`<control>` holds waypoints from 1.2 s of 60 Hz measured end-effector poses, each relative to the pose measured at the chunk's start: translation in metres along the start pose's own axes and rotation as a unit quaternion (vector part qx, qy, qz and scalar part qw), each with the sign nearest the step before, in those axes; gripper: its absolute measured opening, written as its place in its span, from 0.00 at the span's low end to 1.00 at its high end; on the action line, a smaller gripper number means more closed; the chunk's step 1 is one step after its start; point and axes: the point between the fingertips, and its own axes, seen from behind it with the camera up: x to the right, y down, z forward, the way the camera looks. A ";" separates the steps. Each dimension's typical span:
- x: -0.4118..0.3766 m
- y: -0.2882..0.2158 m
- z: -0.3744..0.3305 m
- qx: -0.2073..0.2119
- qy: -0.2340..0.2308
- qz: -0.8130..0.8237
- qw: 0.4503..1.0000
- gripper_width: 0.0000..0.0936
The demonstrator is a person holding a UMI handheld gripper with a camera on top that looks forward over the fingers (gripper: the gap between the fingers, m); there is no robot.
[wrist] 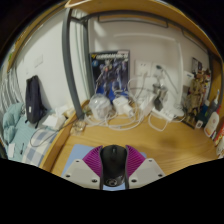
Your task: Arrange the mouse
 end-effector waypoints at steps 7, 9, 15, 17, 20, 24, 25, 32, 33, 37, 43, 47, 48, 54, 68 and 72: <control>-0.023 0.039 0.021 -0.032 -0.006 -0.012 0.999 0.30; -0.027 0.048 0.025 -0.037 -0.004 -0.017 0.999 0.30; -0.034 0.070 0.034 -0.052 -0.001 -0.018 0.998 0.31; -0.035 0.075 0.036 -0.056 0.000 -0.017 0.998 0.31; -0.035 0.082 0.039 -0.062 0.002 -0.014 0.998 0.36; -0.034 0.081 0.039 -0.054 0.007 -0.021 0.998 0.40; -0.034 0.081 0.039 -0.053 0.008 -0.021 0.998 0.42; -0.034 0.083 0.037 -0.065 0.009 -0.018 0.998 0.61; -0.032 0.082 0.036 -0.068 0.012 -0.017 0.998 0.63; -0.025 0.073 0.026 -0.067 0.026 -0.018 0.997 0.86; -0.018 0.038 0.001 -0.043 0.032 -0.013 0.998 0.91; -0.013 0.009 -0.022 -0.026 0.030 0.001 0.999 0.91; -0.011 0.001 -0.028 -0.022 0.029 0.004 0.999 0.91; 0.010 -0.041 -0.071 0.003 0.031 0.019 0.999 0.92; 0.082 -0.090 -0.168 0.038 0.075 0.044 0.995 0.90; 0.102 -0.095 -0.192 0.045 0.083 0.051 0.994 0.90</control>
